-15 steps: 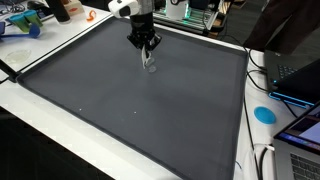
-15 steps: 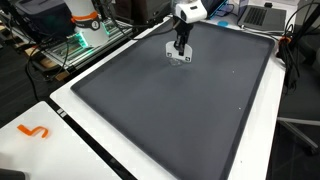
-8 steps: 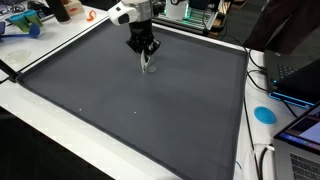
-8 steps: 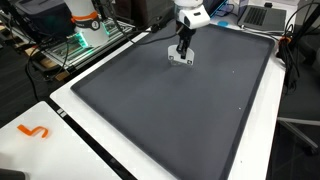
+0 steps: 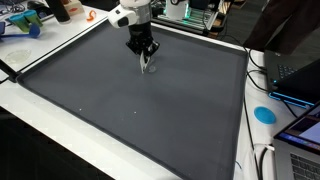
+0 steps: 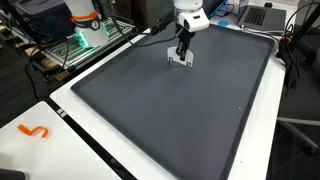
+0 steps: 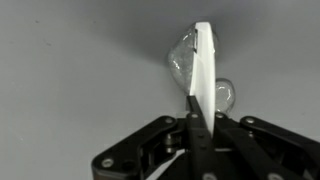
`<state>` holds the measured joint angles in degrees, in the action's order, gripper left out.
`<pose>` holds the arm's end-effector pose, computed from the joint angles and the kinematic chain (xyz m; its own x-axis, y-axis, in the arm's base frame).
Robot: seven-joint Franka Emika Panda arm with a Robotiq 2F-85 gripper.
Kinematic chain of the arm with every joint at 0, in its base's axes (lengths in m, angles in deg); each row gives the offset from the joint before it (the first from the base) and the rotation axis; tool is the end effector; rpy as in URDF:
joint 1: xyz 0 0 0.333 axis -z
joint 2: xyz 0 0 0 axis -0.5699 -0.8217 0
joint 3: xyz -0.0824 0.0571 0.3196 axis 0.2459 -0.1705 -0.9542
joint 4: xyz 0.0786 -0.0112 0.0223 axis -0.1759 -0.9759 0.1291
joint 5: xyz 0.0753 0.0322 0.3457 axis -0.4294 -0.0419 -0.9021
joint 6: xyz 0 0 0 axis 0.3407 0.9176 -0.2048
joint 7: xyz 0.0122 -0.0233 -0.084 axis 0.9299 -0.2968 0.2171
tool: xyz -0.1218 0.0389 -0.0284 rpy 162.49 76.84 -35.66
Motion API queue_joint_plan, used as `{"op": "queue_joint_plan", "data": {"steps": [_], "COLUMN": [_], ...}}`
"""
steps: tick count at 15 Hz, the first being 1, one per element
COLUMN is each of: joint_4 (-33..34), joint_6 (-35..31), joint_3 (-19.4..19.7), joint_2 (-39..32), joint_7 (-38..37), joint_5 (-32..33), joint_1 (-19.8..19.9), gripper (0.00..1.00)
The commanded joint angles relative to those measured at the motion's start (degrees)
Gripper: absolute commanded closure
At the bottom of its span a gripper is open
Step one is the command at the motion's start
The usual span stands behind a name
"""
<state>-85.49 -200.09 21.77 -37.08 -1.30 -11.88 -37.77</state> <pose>0.5390 0.0641 0.2525 0.9759 0.2179 0.0083 0.2180 -0.9755 -0.0309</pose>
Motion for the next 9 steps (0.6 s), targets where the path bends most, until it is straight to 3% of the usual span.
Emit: {"op": "queue_joint_plan", "data": {"steps": [1,9], "joint_4": [-1.4,-4.4], "joint_6": [-1.1,-2.9], "joint_3": [0.4,0.2], "joint_2": [-1.6,-0.5], "joint_7": [0.6,2.6], "joint_5": [1.8,1.3], "joint_1": [0.3,1.0], "gripper": [0.99,0.99]}}
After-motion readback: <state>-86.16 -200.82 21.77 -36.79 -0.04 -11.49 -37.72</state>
